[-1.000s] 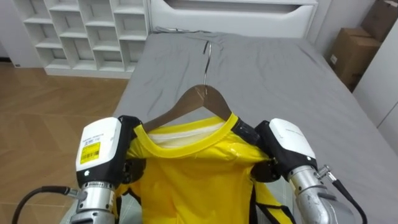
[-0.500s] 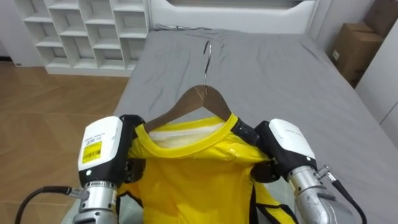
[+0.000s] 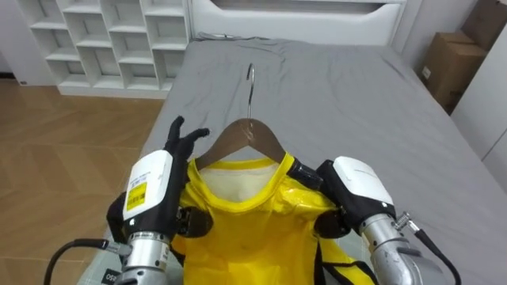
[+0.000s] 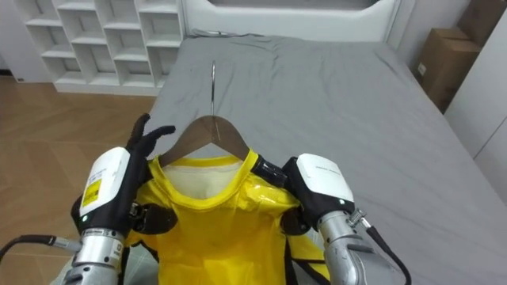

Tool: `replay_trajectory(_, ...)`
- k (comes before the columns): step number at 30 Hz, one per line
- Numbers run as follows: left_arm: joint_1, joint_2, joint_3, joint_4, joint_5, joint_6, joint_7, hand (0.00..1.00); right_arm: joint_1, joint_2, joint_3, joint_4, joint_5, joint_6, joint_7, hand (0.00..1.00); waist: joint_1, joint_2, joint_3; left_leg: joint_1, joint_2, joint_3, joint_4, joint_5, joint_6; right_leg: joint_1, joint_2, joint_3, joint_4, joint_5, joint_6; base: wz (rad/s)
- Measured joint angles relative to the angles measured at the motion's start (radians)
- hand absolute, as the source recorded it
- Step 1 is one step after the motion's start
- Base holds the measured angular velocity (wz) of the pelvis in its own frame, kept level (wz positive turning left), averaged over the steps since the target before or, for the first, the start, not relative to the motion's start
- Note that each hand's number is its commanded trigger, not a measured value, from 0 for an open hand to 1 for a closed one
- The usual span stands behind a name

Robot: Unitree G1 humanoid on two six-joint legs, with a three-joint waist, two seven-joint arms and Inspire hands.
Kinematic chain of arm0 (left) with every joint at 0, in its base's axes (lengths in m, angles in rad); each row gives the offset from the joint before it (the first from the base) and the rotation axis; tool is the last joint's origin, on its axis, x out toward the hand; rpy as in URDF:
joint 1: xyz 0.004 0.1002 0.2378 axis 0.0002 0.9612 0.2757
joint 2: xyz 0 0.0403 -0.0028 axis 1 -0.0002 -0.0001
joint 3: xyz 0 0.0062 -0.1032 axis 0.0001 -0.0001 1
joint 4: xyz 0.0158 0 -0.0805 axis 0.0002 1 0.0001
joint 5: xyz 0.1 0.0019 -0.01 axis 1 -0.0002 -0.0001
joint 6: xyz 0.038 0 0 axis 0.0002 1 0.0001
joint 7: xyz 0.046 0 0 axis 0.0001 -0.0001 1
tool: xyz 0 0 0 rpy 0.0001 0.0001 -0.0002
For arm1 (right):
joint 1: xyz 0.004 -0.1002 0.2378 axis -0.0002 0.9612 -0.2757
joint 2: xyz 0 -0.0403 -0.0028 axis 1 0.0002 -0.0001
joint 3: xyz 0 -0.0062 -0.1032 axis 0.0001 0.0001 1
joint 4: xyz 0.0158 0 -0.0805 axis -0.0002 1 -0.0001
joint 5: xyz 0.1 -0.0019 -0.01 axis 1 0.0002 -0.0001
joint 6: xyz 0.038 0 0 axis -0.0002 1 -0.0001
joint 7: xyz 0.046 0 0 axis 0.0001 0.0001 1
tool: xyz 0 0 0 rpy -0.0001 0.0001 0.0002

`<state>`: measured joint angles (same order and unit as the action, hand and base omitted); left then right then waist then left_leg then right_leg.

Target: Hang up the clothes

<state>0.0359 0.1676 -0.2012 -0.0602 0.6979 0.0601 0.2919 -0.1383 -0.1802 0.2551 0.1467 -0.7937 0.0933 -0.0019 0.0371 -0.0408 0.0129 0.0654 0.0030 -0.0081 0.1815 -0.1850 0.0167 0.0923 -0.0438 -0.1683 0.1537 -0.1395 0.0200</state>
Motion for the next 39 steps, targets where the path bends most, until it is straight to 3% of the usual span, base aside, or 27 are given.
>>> replay_trajectory(14, 0.000, 0.001, 0.005, 0.000, -0.021, 0.000, -0.104, 0.00, 0.001, -0.011, -0.007, 0.001, -0.048, -0.008, 0.000, 1.00, -0.005, 0.001, -0.0002, 0.017, 0.000, 0.000, -0.011, 0.000, 0.000, 0.012, 0.000, 0.004, -0.002, -0.001, 0.001, 0.00)
replay_trajectory(17, 0.000, 0.002, 0.006, 0.000, -0.043, -0.003, -0.109, 0.00, 0.001, -0.012, -0.026, 0.001, -0.059, -0.028, 0.000, 1.00, -0.006, 0.001, -0.0001, 0.018, 0.000, 0.000, -0.011, 0.000, 0.000, 0.013, 0.000, 0.003, -0.003, -0.001, 0.001, 0.00)
replay_trajectory(23, 0.000, 0.018, 0.025, 0.000, -0.079, -0.023, -0.107, 0.00, 0.001, -0.044, -0.050, 0.026, -0.026, -0.068, -0.012, 1.00, -0.006, 0.001, -0.0001, 0.049, 0.000, 0.002, -0.016, 0.000, 0.000, 0.036, -0.001, 0.004, -0.005, -0.003, 0.004, 0.00)
replay_trajectory(29, 0.002, 0.019, 0.049, 0.002, -0.079, -0.032, -0.100, 0.00, 0.003, -0.061, -0.101, 0.028, -0.027, -0.084, -0.027, 1.00, -0.010, 0.000, -0.0008, 0.048, 0.000, 0.002, -0.015, 0.000, 0.000, 0.037, -0.001, 0.004, -0.003, -0.003, 0.004, 0.00)
replay_trajectory(34, 0.006, 0.023, 0.072, 0.002, -0.079, -0.037, -0.077, 0.00, 0.019, -0.093, -0.163, 0.026, -0.027, -0.097, -0.076, 1.00, -0.012, -0.010, -0.0087, 0.050, 0.000, 0.001, -0.014, 0.000, 0.000, 0.043, 0.000, 0.003, -0.003, -0.003, 0.004, 0.00)
replay_trajectory(39, 0.007, 0.026, 0.082, 0.036, -0.079, -0.038, -0.054, 0.00, 0.035, -0.131, -0.171, 0.026, -0.016, -0.106, -0.121, 1.00, -0.013, -0.012, -0.0099, 0.055, -0.001, 0.002, -0.013, 0.000, 0.000, 0.046, -0.001, 0.003, -0.002, -0.003, 0.004, 0.00)
